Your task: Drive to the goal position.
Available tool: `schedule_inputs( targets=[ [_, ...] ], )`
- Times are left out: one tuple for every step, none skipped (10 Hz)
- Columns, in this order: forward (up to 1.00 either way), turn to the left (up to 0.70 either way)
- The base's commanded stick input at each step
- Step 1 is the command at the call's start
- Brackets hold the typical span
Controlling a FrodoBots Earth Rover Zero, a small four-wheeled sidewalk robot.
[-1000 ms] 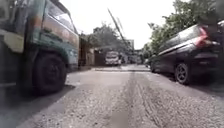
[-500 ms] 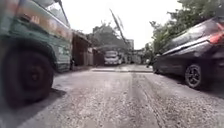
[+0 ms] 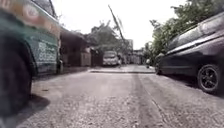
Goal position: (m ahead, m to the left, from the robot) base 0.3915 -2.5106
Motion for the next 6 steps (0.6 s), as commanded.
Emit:
schedule_inputs(
  targets=[
    [1.0, -0.27],
    [1.0, 0.0],
    [1.0, 0.0],
    [1.0, 0.0],
    [1.0, 0.0],
    [1.0, 0.0]
  ],
)
